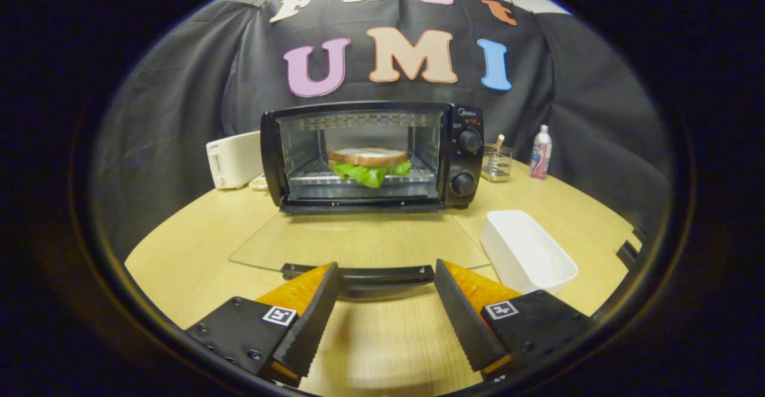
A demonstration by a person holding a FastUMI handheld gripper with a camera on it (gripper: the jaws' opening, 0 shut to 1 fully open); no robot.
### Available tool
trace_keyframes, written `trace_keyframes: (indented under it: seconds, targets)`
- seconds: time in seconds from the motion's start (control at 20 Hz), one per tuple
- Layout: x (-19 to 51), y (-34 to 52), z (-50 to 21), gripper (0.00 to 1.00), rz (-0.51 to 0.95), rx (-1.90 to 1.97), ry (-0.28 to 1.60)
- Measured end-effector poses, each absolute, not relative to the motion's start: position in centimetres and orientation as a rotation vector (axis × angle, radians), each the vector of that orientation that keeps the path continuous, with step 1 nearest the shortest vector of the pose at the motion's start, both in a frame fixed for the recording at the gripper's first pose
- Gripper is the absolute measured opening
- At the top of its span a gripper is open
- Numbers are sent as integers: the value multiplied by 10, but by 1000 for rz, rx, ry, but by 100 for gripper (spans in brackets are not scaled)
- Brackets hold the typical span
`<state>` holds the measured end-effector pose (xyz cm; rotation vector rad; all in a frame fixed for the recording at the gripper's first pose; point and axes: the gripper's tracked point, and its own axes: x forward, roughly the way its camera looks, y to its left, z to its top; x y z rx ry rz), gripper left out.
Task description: Open the toaster oven, put the food inside, and close the toaster oven door.
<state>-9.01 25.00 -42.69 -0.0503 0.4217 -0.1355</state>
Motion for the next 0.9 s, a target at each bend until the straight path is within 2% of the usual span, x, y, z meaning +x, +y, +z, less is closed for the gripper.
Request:
trace_keyframes:
  seconds: [0.1,0.3,0.65,0.9]
  targets:
    - [-81,238,-417,99,-185,-107,390]
    - [-89,263,-420,100,-105,-20,424]
    - [-108,255,-462,100,-134,27,514]
    - [-105,264,-467,97,-90,83,529]
